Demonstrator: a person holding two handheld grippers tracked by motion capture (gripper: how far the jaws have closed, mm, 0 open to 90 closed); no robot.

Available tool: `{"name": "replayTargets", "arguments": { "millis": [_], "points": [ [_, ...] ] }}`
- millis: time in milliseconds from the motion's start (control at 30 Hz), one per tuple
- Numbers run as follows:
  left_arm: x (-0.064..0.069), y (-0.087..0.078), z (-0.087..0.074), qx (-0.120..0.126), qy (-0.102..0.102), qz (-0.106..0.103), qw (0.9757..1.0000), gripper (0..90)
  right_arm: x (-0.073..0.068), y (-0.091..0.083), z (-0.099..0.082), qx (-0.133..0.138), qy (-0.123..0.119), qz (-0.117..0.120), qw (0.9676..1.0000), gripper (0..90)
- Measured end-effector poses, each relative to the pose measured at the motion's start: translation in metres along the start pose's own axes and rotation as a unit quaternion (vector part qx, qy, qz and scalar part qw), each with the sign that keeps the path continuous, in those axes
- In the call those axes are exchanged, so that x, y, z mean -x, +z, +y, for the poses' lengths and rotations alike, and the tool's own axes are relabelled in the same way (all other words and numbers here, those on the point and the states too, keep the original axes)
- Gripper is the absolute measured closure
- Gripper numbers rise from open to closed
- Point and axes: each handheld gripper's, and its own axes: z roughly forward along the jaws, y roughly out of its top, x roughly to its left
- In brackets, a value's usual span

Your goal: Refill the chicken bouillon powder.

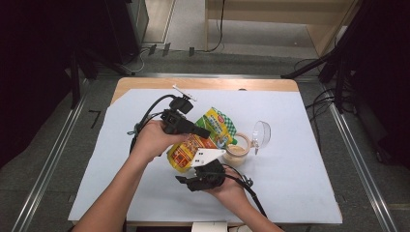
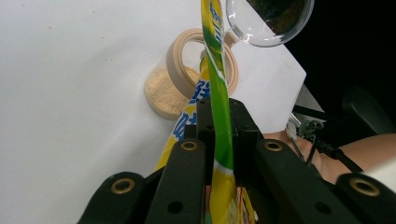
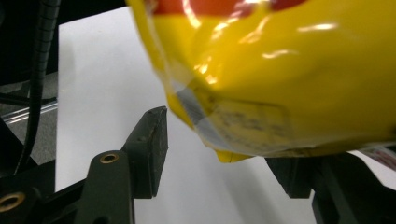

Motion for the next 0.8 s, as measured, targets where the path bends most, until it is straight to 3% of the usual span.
{"name": "replayTargets", "arguments": {
  "millis": [200, 333, 533, 800],
  "points": [
    [-0.005, 0.000, -0.004, 0.000, -0.001, -0.009, 1.0000, 87.1, 0.005, 0.001, -0.005, -0.007, 0.008, -0.006, 0.9999, 44.5],
    [-0.008, -0.003, -0.006, 0.004, 0.011, -0.022, 0.9997, 88.6, 0.005, 0.002, -0.006, -0.011, 0.004, -0.016, 0.9998, 44.6],
    [-0.014, -0.007, -0.010, 0.005, 0.002, -0.033, 0.9994, 88.4, 0.008, -0.001, -0.006, -0.009, 0.011, -0.022, 0.9997, 44.3],
    [-0.017, -0.011, -0.015, 0.014, 0.014, -0.053, 0.9984, 89.1, 0.008, -0.006, -0.007, -0.010, 0.006, -0.029, 0.9995, 43.3]
  ]
}}
